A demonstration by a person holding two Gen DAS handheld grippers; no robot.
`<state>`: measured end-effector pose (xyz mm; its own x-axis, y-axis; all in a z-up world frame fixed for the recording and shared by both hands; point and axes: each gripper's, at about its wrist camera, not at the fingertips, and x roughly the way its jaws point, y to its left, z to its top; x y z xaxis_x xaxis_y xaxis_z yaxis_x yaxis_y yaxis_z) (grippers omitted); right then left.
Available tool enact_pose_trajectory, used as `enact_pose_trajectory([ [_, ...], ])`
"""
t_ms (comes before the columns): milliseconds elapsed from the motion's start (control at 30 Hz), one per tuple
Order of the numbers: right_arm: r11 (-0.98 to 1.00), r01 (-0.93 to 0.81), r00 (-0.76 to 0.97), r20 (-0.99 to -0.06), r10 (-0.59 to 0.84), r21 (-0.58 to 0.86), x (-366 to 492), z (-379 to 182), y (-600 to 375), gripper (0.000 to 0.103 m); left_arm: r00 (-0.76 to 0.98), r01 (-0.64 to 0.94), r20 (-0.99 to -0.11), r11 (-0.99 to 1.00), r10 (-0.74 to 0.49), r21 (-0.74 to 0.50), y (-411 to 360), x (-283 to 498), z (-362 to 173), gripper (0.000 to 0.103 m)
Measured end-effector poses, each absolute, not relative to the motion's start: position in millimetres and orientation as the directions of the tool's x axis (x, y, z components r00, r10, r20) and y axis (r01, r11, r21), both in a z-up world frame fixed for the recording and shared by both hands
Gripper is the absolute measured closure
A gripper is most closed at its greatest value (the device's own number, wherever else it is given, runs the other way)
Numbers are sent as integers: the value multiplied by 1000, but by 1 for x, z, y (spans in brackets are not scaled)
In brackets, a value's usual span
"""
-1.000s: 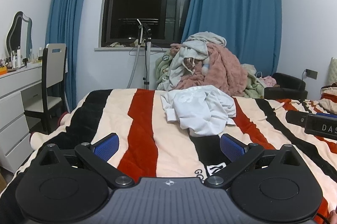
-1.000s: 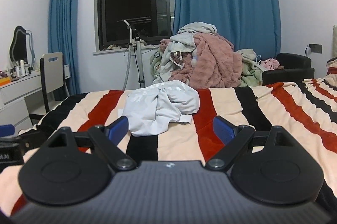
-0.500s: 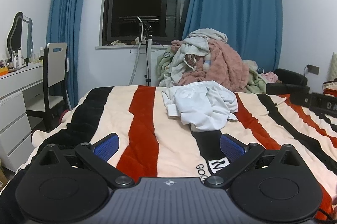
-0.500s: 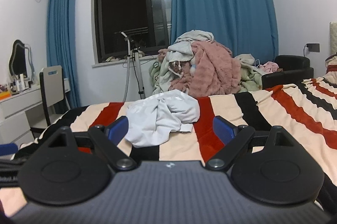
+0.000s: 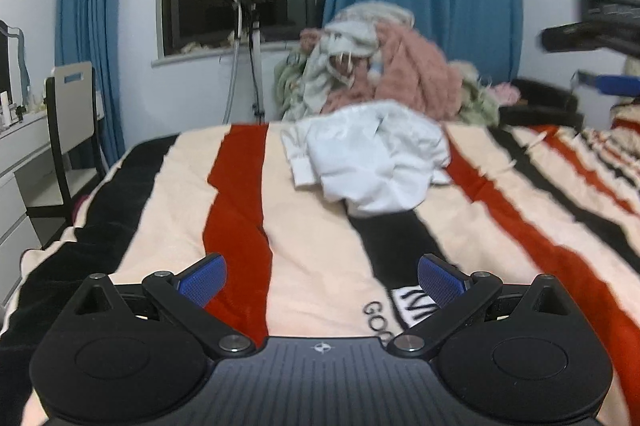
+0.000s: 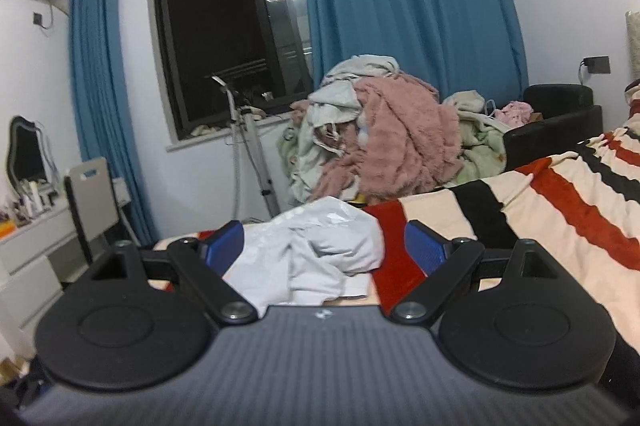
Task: Fold clothes
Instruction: 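Grasp the white T-shirt with the left gripper and lift it off the bed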
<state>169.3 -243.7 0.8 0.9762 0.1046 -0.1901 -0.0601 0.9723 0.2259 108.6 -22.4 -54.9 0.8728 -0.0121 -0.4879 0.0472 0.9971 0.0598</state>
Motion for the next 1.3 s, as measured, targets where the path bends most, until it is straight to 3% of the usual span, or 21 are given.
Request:
enact_pose_trajectory([
  [233, 967, -48, 964, -241, 109, 249, 186, -32, -257, 14, 843, 87, -539, 987, -1, 133, -46, 205, -98, 2],
  [367, 958, -22, 961, -258, 99, 285, 199, -42, -266, 14, 838, 105, -545, 972, 26, 208, -71, 263, -119, 9],
  [500, 956, -2, 960, -268, 84, 293, 209, -54, -273, 14, 822, 37, -552, 956, 137, 291, -94, 314, -129, 13],
  [600, 959, 14, 957, -283, 69, 282, 219, -65, -273, 14, 853, 17, -504, 959, 134, 284, -95, 332, -124, 33],
  [667, 958, 18, 951, -299, 72, 288, 227, -72, -273, 14, 873, 8, -471, 961, 128, 275, -95, 343, -120, 68],
  [733, 958, 17, 949, -308, 75, 286, 231, -78, -273, 14, 883, 24, -461, 972, 89, 233, -88, 343, -112, 93],
  [900, 960, 19, 950, -305, 70, 278, 236, -86, -270, 14, 927, 54, -374, 987, 8, 155, -62, 309, -71, 97],
  [1000, 966, -4, 955, -284, 81, 260, 230, -84, -263, 14, 929, 89, -366, 991, -48, 96, -43, 276, -43, 98],
  [1300, 983, -63, 963, -248, 105, 172, 200, -68, -236, 14, 961, 134, -238, 990, -139, -35, 23, 126, 30, 98],
])
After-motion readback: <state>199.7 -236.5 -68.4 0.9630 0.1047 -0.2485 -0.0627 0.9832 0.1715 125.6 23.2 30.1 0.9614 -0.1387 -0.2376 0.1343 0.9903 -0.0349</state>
